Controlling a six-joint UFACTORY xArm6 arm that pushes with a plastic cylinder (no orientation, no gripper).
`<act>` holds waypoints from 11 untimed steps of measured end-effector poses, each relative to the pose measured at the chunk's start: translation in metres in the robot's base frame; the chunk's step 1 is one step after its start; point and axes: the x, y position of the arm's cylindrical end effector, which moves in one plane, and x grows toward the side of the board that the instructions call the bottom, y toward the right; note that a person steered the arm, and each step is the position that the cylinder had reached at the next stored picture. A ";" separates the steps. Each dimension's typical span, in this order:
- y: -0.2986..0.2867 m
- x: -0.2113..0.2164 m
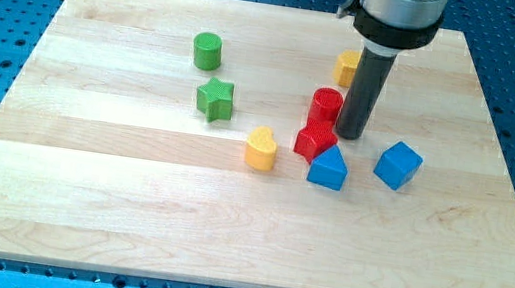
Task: Move the triangle below the heart
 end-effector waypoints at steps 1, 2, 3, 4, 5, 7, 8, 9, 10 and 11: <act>0.011 0.015; 0.014 0.027; 0.015 0.035; 0.014 0.066; 0.004 0.082; 0.002 0.059; 0.002 0.052; -0.010 0.052; -0.025 0.061; -0.038 0.081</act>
